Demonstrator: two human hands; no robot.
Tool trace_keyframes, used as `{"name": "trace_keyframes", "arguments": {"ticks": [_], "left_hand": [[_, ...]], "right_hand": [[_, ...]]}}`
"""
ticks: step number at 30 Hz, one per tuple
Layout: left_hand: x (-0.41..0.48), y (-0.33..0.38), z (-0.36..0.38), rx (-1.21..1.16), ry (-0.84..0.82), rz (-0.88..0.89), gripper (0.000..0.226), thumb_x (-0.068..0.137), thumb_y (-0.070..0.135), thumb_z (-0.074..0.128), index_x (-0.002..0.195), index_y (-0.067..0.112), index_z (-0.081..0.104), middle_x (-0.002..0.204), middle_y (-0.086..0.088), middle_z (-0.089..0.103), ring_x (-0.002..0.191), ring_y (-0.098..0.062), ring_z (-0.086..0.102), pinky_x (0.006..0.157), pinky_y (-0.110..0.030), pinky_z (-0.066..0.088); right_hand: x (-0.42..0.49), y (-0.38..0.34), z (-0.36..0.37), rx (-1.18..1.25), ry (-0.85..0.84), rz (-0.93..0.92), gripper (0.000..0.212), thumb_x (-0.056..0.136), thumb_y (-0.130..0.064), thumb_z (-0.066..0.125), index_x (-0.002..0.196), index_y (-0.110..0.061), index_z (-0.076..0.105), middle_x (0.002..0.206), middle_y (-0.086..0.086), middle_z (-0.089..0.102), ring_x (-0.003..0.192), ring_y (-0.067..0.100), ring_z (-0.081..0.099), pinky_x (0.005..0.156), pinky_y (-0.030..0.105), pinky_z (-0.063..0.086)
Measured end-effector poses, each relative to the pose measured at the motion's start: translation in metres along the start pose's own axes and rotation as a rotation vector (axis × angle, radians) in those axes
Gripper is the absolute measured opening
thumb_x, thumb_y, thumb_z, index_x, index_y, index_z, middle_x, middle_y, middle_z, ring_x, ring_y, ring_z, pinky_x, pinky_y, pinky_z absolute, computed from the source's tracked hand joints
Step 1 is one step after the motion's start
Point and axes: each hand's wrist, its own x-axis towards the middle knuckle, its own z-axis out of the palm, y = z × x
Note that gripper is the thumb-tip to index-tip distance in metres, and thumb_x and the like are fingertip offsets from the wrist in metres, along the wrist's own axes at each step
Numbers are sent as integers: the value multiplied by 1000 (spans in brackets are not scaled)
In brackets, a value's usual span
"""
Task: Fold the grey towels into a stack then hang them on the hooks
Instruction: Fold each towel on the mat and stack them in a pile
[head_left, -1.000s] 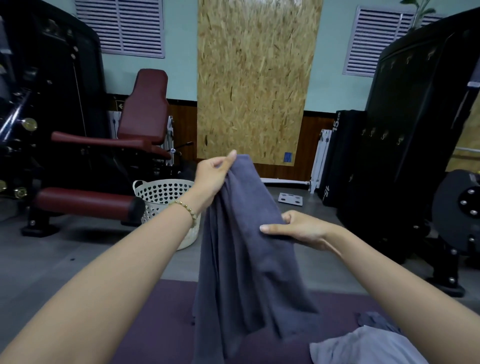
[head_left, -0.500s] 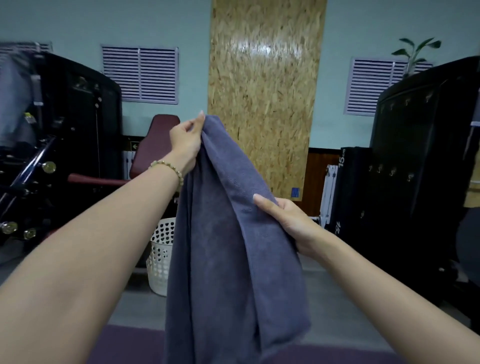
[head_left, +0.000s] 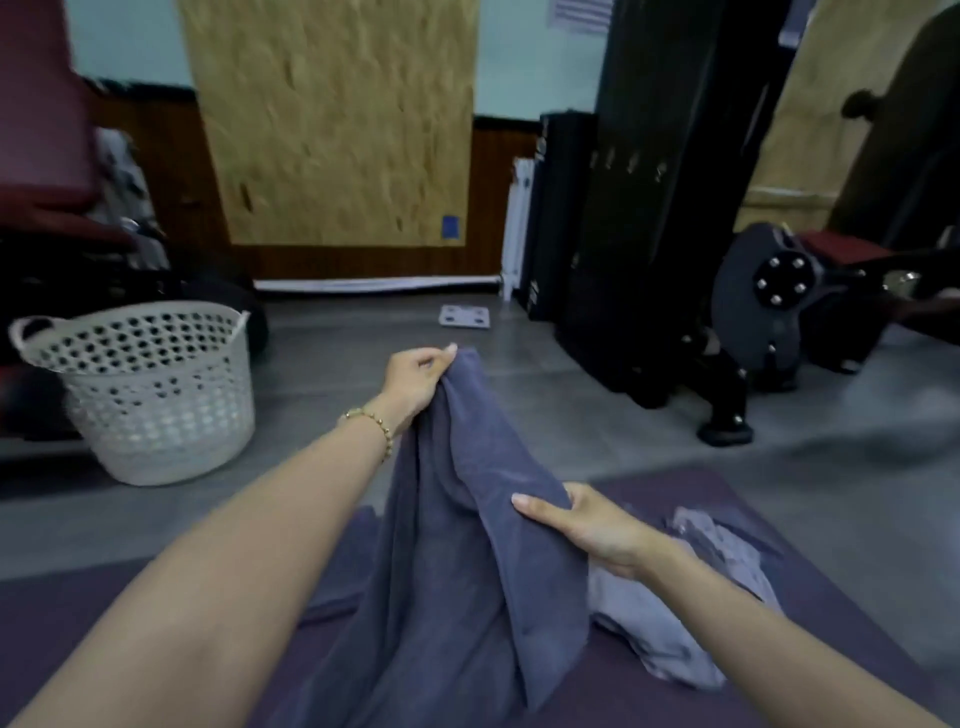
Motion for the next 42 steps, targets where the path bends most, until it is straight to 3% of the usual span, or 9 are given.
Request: {"name": "trace_keyframes", "arguments": {"ticks": [8, 12, 16, 19, 21, 24, 27, 32, 42], "left_hand": [[7, -151, 129, 110, -118, -296, 27, 94, 21, 58, 70, 9, 58, 41, 11, 49, 28, 0, 42, 33, -10, 33], [19, -208, 186, 14, -125, -422, 26, 97, 19, 52, 71, 15, 51, 64, -6, 52, 32, -2, 54, 37, -13, 46], [41, -248, 247, -2, -166, -316, 30, 97, 16, 53, 67, 14, 52, 41, 8, 55, 36, 1, 55, 42, -11, 46], [51, -278, 294, -27, -246, -276, 26, 98, 14, 50, 73, 12, 56, 47, 12, 60, 49, 1, 62, 58, -17, 53], [42, -311, 320, 5, -359, -258, 14, 98, 15, 49, 105, 9, 59, 94, 5, 68, 92, -12, 66, 92, -32, 50], [-11, -373, 337, 294, -647, -181, 55, 98, 31, 47, 148, 18, 27, 153, -1, 25, 143, -18, 22, 117, -31, 18], [-58, -419, 345, 532, -867, -91, 53, 98, 44, 39, 148, 35, 23, 159, 5, 10, 146, -21, 15, 119, -38, 14], [-76, -424, 348, 586, -895, -97, 55, 99, 49, 30, 149, 42, 10, 160, 9, -1, 147, -18, 9, 120, -39, 10], [-108, -423, 334, 602, -855, -96, 58, 98, 49, 32, 150, 40, 6, 159, 10, -1, 145, -24, 9, 117, -46, 17]], "right_hand": [[18, 153, -78, 160, 104, 301, 32, 87, -33, 64, 97, -3, 72, 96, 10, 74, 90, 22, 71, 74, 29, 55], [37, 212, -112, 202, 144, 399, 35, 90, -35, 61, 102, -5, 70, 97, 7, 74, 89, 19, 71, 74, 28, 56], [60, 258, -155, 246, 170, 463, 41, 89, -41, 60, 109, -6, 68, 103, 7, 73, 96, 22, 70, 86, 36, 56], [76, 292, -185, 336, 211, 475, 36, 91, -37, 58, 106, -6, 70, 103, 8, 73, 96, 22, 70, 84, 35, 56], [85, 321, -197, 367, 254, 499, 37, 90, -39, 59, 106, -7, 71, 103, 8, 73, 96, 21, 70, 85, 35, 56], [89, 375, -195, 353, 350, 512, 39, 84, -47, 63, 104, -15, 73, 108, 6, 72, 100, 17, 67, 84, 32, 53], [73, 422, -182, 360, 409, 479, 70, 58, -61, 77, 103, -6, 72, 107, 7, 72, 103, 14, 66, 93, 30, 51], [53, 456, -162, 313, 319, 476, 33, 83, -31, 70, 106, -7, 70, 102, 4, 74, 96, 14, 69, 83, 24, 55], [24, 482, -146, 285, 685, 377, 39, 88, -34, 63, 80, 3, 56, 77, 17, 64, 73, 21, 62, 71, 34, 53]]}}
